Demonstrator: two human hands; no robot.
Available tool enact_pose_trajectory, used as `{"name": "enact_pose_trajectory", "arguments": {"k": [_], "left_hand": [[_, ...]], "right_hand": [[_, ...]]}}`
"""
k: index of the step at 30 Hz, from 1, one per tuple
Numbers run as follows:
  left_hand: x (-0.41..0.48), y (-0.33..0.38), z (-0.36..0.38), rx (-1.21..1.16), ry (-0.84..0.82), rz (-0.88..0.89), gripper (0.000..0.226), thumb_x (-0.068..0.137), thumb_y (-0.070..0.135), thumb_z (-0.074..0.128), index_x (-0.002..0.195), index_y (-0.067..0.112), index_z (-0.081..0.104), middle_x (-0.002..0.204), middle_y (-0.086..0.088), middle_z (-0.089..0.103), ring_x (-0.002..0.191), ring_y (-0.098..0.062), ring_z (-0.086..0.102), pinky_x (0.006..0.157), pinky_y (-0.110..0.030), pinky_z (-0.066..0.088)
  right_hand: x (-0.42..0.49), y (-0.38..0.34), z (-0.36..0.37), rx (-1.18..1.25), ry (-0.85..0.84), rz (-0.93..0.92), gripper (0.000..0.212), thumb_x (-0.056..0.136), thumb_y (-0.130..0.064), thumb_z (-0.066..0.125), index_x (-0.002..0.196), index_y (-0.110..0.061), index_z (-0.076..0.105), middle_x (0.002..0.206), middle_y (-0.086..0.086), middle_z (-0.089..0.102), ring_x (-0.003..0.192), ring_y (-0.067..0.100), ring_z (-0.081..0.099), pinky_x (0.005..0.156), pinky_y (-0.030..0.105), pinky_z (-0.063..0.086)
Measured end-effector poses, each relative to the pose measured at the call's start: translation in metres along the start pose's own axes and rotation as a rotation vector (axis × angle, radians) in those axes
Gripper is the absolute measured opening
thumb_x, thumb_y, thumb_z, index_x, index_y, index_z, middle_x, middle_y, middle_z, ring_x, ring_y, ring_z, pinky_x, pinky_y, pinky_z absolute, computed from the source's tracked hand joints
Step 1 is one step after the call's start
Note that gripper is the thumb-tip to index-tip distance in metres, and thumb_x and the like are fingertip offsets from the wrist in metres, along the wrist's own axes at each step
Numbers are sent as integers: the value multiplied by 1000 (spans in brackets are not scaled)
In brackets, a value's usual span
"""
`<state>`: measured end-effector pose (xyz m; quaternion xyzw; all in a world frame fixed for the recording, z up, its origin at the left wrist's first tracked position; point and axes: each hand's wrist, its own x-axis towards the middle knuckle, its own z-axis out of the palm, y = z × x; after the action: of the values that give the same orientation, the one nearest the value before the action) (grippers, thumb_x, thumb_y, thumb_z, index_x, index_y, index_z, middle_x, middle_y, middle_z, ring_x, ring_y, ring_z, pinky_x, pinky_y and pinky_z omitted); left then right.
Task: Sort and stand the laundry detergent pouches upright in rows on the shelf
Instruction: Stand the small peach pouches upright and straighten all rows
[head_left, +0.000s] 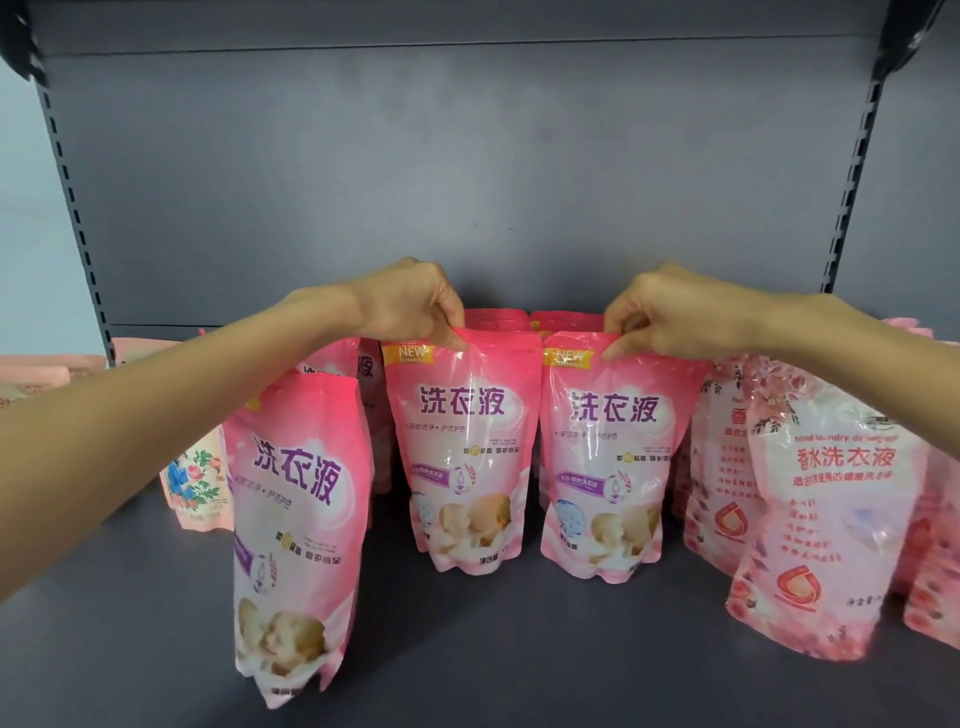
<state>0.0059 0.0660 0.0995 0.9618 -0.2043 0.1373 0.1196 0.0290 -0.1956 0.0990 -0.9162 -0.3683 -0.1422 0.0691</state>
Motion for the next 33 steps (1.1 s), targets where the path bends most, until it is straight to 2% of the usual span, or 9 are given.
{"name": "enact_pose_trajectory", "arguments": {"k": [3, 6, 10, 15, 19, 23, 27, 30, 33], "left_hand": [[-4, -1, -2, -39, -44, -13, 11, 80, 24, 71, 77, 14, 72, 59, 10, 65, 47, 6, 47, 54, -6, 38], [-7, -1, -3, -60, -94, -27, 13, 82, 25, 69, 78, 12, 71, 71, -9, 67, 59, -11, 48, 64, -24, 43], [-10, 7, -6, 3, -87, -59, 12, 85, 25, 66, 87, 15, 73, 78, 0, 70, 66, -9, 55, 71, -23, 46], [-29, 19, -18, 203, -5, -140, 30, 93, 41, 49, 108, 23, 68, 106, 5, 69, 100, -14, 61, 92, -27, 45], [-67, 29, -30, 321, 125, -237, 36, 97, 44, 33, 120, 33, 58, 123, 6, 62, 116, -21, 52, 98, -36, 38], [-108, 31, -28, 421, 203, -286, 47, 96, 54, 21, 132, 37, 46, 139, 10, 48, 121, -20, 50, 100, -39, 33], [-142, 24, -19, 525, 253, -259, 85, 74, 70, -2, 141, 33, 34, 147, 14, 36, 134, -15, 35, 106, -39, 27], [-161, 18, -14, 574, 295, -270, 85, 74, 70, -5, 144, 35, 26, 150, 13, 29, 136, -14, 30, 109, -36, 23], [-176, 10, -12, 596, 315, -259, 85, 74, 69, -6, 145, 34, 23, 152, 11, 27, 136, -14, 30, 110, -33, 21]], "right_hand": [[-1, -1, -1, 11, -27, 13, 24, 81, -31, 68, 81, -7, 70, 77, 10, 72, 73, 24, 66, 68, 33, 50], [-5, -2, -2, 6, -48, 22, 25, 83, -32, 67, 78, -7, 66, 73, 13, 68, 61, 22, 57, 64, 30, 47], [-8, -3, -2, -45, -60, 38, 15, 84, -34, 65, 90, -21, 65, 87, -3, 70, 76, 12, 62, 79, 35, 52], [-23, -19, -5, -183, -33, 77, 42, 89, -45, 55, 129, -36, 48, 128, -17, 55, 114, 7, 51, 94, 33, 43], [-35, -32, -2, -263, 36, 64, 58, 89, -60, 35, 142, -36, 30, 145, -17, 37, 133, 9, 36, 100, 35, 36], [-48, -45, 9, -267, 86, 39, 69, 87, -64, 20, 148, -31, 19, 154, -12, 21, 142, 8, 19, 112, 31, 22], [-58, -59, 25, -250, 61, 49, 82, 78, -74, 1, 149, -33, 6, 158, -12, 5, 145, 7, 3, 118, 36, 5], [-64, -68, 35, -297, 69, 46, 93, 68, -78, -14, 149, -34, -1, 157, -12, -2, 145, 7, -2, 118, 38, 1], [-66, -82, 39, -325, 98, 55, 92, 67, -76, -15, 149, -34, -4, 157, -12, -4, 144, 7, -3, 119, 40, 0]]}}
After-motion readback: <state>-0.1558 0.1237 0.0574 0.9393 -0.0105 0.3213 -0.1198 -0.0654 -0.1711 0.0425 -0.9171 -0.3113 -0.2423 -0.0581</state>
